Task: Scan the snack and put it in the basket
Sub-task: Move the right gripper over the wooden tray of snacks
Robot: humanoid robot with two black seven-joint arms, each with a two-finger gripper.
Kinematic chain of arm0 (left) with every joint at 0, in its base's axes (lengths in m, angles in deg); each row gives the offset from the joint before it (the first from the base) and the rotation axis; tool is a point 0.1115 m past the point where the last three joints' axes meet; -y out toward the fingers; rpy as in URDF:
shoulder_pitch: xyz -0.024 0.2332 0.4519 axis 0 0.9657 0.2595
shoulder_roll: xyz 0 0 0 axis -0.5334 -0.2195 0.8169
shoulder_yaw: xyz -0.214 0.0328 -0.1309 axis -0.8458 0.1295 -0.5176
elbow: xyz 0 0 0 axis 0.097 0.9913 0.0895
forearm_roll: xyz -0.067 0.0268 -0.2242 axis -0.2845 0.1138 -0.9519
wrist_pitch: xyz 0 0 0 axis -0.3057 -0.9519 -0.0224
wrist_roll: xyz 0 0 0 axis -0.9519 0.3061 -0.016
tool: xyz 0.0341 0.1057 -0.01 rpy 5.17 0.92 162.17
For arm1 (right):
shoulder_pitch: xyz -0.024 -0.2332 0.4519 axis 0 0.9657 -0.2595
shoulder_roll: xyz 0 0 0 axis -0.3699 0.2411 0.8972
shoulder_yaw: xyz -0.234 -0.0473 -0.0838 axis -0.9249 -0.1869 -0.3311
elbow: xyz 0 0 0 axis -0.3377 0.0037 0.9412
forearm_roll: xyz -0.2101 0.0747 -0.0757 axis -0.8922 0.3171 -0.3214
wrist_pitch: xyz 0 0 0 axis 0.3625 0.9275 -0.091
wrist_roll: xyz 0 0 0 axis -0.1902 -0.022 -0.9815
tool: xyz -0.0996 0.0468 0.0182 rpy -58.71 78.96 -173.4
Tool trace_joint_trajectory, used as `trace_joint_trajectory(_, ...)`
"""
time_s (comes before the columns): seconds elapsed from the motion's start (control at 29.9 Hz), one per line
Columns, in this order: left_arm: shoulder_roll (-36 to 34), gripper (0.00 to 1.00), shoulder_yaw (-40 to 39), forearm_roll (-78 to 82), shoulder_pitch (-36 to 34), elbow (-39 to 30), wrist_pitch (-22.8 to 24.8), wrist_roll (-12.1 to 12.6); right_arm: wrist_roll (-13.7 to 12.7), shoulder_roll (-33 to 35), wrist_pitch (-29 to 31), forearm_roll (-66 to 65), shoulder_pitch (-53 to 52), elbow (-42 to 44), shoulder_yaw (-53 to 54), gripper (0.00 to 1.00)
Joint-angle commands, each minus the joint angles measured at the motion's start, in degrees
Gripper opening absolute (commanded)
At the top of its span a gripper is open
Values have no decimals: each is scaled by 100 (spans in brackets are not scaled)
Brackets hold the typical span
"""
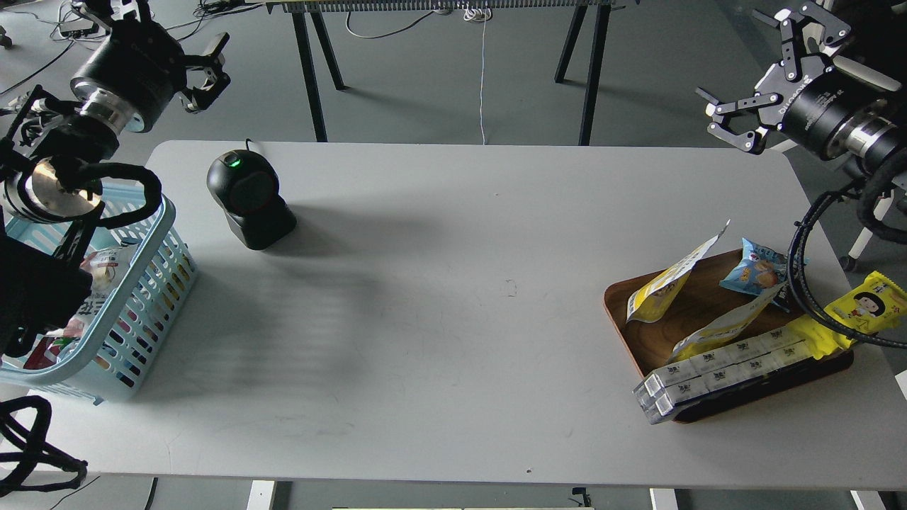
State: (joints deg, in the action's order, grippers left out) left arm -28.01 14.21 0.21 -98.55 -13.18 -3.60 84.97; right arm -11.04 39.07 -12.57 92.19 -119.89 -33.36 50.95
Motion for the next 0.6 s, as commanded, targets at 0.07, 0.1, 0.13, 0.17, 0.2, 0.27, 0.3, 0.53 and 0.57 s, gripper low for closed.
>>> trace_joint_trajectory(0.07, -64, 100, -38, 0, 0, 0, 114, -2, -283, 375, -281, -2, -1358, -539, -1549, 99)
trace_joint_trajectory(0.1, -64, 100, -47, 0, 9, 0, 132, -2, -345, 445, -343, 7, -1631, -636, -1813, 99)
trace_joint_trajectory(0.13, -73, 100, -56, 0, 9, 0, 150, -2, -389, 489, -387, 7, -1860, -742, -2076, 99)
trace_joint_trajectory(0.17, -73, 100, -56, 0, 18, 0, 150, -10, -406, 542, -439, -2, -2114, -899, -2375, 99)
trace_joint_trajectory(0.2, -73, 100, -56, 0, 18, 0, 150, -10, -407, 586, -483, -2, -2343, -1101, -2630, 99)
trace_joint_trajectory(0.27, -82, 100, -47, 0, 27, 0, 150, -80, -415, 726, -624, -2, -2800, -1567, -3158, 99)
trace_joint_trajectory(0.3, -91, 100, -47, 0, 44, 0, 159, -124, -433, 823, -703, -2, -3046, -1778, -3404, 99)
trace_joint_trajectory(0.53, -161, 100, -47, 0, 62, 0, 150, -160, -1091, 1342, -1054, 33, -4725, -2833, -4889, 99)
trace_joint_trajectory(0.57, -179, 100, -47, 0, 62, 0, 150, -160, -1223, 1351, -1125, 33, -4910, -2921, -5135, 99)
